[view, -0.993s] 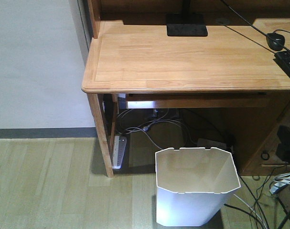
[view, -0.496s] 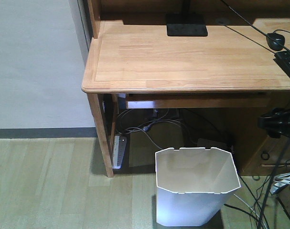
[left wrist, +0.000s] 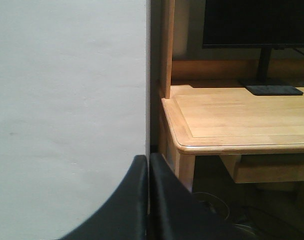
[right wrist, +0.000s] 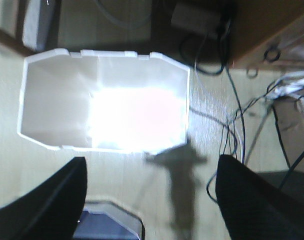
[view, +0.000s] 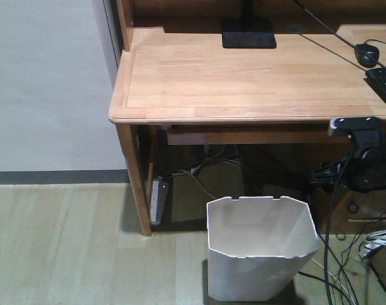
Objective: Move trash bin to bedside with robot
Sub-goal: 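Lower the right gripper down toward the rim of the white trash bin, then close the right gripper on the bin rim nearest the desk cabinet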
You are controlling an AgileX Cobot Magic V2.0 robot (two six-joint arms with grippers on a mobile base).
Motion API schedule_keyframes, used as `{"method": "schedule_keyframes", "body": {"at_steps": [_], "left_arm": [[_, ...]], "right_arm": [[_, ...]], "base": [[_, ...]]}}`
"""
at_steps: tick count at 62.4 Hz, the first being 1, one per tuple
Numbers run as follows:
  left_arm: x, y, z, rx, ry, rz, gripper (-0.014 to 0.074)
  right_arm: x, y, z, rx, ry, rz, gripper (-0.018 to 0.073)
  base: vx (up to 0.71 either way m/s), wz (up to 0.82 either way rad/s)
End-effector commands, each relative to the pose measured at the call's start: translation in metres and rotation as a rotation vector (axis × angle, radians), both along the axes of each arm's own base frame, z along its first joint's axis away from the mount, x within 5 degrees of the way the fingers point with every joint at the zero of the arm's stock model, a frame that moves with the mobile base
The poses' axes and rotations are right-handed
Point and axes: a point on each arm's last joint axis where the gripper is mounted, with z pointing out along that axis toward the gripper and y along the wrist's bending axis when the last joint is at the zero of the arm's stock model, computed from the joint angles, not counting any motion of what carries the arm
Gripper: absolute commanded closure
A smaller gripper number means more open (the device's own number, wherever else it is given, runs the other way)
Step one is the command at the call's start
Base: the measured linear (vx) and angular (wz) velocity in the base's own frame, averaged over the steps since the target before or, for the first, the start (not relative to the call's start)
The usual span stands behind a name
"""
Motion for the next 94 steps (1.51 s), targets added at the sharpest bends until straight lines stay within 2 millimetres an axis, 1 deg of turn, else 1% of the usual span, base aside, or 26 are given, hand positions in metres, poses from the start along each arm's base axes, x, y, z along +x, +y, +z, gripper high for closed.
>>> {"method": "schedule_keyframes", "body": {"at_steps": [1, 9, 16, 22, 30, 40, 52, 55, 65, 78, 84, 94], "left_arm": [[0.001, 0.0, -0.002, -0.014, -0.06, -0.004, 0.0602], [0.001, 0.0, -0.002, -0.014, -0.06, -0.004, 0.0602], [0.001, 0.0, -0.002, -0.014, -0.06, -0.004, 0.0602], [0.001, 0.0, -0.002, -0.014, -0.06, -0.004, 0.0602], [0.001, 0.0, -0.002, -0.014, -0.059, -0.004, 0.0602], [0.001, 0.0, -0.003, -0.014, -0.058, -0.004, 0.0602], [0.001, 0.0, -0.003, -0.014, -0.058, -0.004, 0.0602], [0.001, 0.0, -0.003, -0.014, -0.058, -0.004, 0.0602], [0.001, 0.0, -0.003, -0.014, -0.058, -0.004, 0.0602], [0.001, 0.0, -0.003, -0.014, -0.058, -0.004, 0.0602], [0.001, 0.0, -0.003, -0.014, -0.058, -0.004, 0.0602], [0.001, 0.0, -0.003, -0.014, -0.058, -0.004, 0.0602]], "right_arm": [[0.022, -0.003, -0.004, -0.012, -0.052, 0.007, 0.0042], [0.038, -0.005, -0.034, -0.01, -0.013, 0.001, 0.0042], [0.046, -0.017, -0.061, -0.001, 0.048, -0.043, 0.0042], [0.048, -0.032, -0.083, 0.006, 0.099, -0.088, 0.0042], [0.049, -0.045, -0.105, -0.01, 0.145, -0.055, 0.005], [0.05, -0.045, -0.134, -0.03, 0.199, 0.044, 0.0062], [0.057, -0.048, -0.171, -0.023, 0.24, 0.043, 0.0063], [0.061, -0.05, -0.177, -0.023, 0.238, 0.039, 0.0063], [0.073, -0.053, -0.208, -0.018, 0.253, 0.033, 0.0063], [0.089, -0.055, -0.239, -0.005, 0.273, 0.025, 0.0063], [0.099, -0.056, -0.25, 0.001, 0.284, 0.028, 0.0063], [0.111, -0.061, -0.26, 0.01, 0.296, 0.023, 0.0063]], "base": [[0.0, 0.0], [0.0, 0.0], [0.0, 0.0], [0.0, 0.0], [0.0, 0.0], [0.0, 0.0], [0.0, 0.0], [0.0, 0.0], [0.0, 0.0], [0.0, 0.0], [0.0, 0.0], [0.0, 0.0]]}}
